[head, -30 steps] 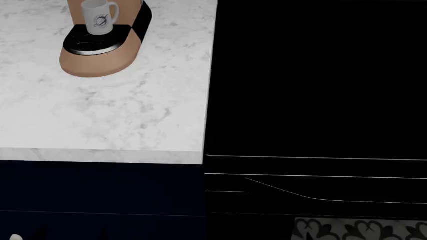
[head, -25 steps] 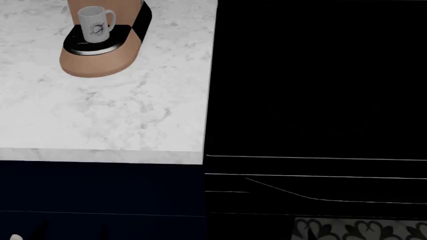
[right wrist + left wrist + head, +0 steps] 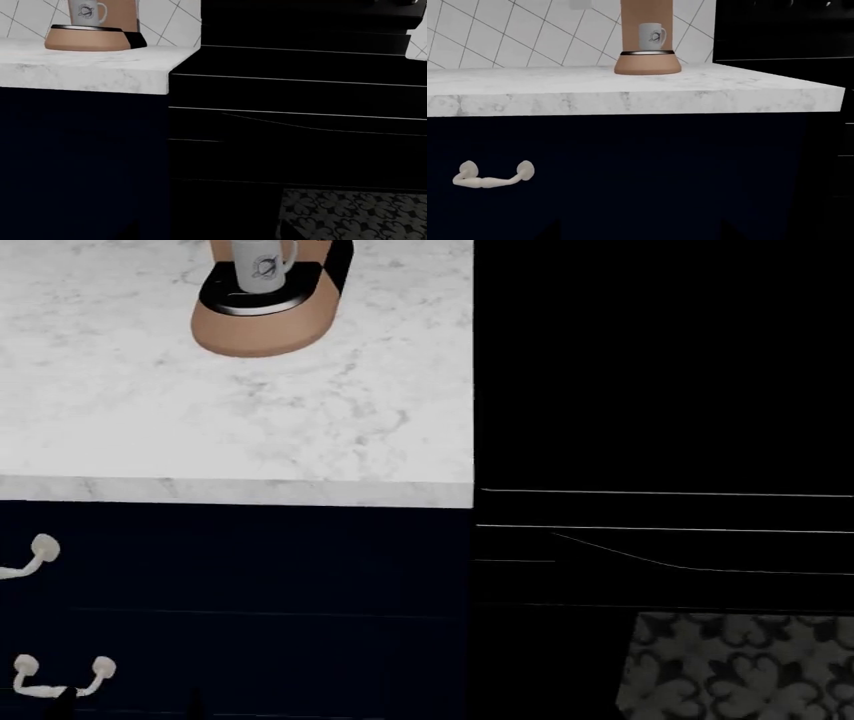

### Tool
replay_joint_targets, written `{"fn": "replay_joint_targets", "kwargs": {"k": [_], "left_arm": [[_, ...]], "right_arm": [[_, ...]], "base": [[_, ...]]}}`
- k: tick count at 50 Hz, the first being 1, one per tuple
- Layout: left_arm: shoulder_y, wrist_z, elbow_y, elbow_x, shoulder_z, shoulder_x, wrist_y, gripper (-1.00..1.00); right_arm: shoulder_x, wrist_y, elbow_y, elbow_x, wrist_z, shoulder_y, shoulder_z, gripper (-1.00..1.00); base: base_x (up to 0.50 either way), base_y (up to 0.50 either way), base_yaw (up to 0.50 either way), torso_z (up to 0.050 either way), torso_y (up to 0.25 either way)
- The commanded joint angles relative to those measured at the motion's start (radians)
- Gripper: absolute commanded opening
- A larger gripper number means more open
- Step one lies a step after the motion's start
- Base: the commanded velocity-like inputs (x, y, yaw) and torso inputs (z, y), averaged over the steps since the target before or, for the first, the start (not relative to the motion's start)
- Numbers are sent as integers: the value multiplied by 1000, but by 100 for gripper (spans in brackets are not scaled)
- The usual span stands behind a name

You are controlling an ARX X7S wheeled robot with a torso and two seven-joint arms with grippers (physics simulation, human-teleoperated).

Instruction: Pick the mug from under the coffee machine dispenser and place it on the counter.

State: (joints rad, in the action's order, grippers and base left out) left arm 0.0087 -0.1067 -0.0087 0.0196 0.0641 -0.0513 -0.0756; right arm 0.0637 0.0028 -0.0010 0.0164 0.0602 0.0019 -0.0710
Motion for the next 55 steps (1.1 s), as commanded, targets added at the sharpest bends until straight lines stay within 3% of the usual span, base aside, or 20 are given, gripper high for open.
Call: {"fn": "replay_joint_targets", "kwargs": {"k": [1, 9, 13, 19, 31, 40, 43, 45, 46, 53, 55], "left_arm": [[5, -45, 0, -3, 17, -17, -36, 100], [18, -61, 23, -5, 28, -35, -68, 100], [32, -42, 97, 26, 41, -45, 27, 100], [46, -68, 181, 3, 53, -52, 36, 100], [-175, -81, 610, 63, 38, -86, 611, 100], [-517, -110, 893, 147, -22, -63, 1183, 100], [-647, -133, 894, 145, 16, -63, 1325, 100], [-597, -136, 880, 140, 11, -65, 1261, 100], [-491, -97, 850, 164, -8, -68, 1177, 100], [-488, -102, 847, 170, -7, -72, 1170, 100], [-458, -115, 731, 137, -19, -83, 1065, 100]], "right_arm": [[21, 5, -10, 4, 17, -2, -26, 100], [35, 38, -52, 27, 14, -11, -37, 100], [40, 89, -128, 112, -19, -24, -20, 100], [50, 131, -151, 105, 13, -2, -15, 100], [113, 685, -472, 150, 68, 214, -12, 100], [137, 1031, -599, 183, 93, 446, -11, 100], [120, 1170, -657, 222, 94, 546, 35, 100], [114, 1102, -636, 221, 87, 500, 50, 100], [108, 1003, -582, 212, 77, 432, 52, 100], [111, 997, -578, 215, 80, 431, 50, 100], [111, 1014, -585, 222, 80, 450, 48, 100]], "base": [[-184, 500, 0, 0, 0], [-82, 250, 0, 14, 0], [0, 0, 0, 49, 0], [0, 0, 0, 50, 0], [0, 0, 0, 50, 0], [0, 0, 0, 50, 0], [0, 0, 0, 50, 0], [0, 0, 0, 50, 0], [0, 0, 0, 50, 0], [0, 0, 0, 21, 0], [0, 0, 0, 0, 0]]}}
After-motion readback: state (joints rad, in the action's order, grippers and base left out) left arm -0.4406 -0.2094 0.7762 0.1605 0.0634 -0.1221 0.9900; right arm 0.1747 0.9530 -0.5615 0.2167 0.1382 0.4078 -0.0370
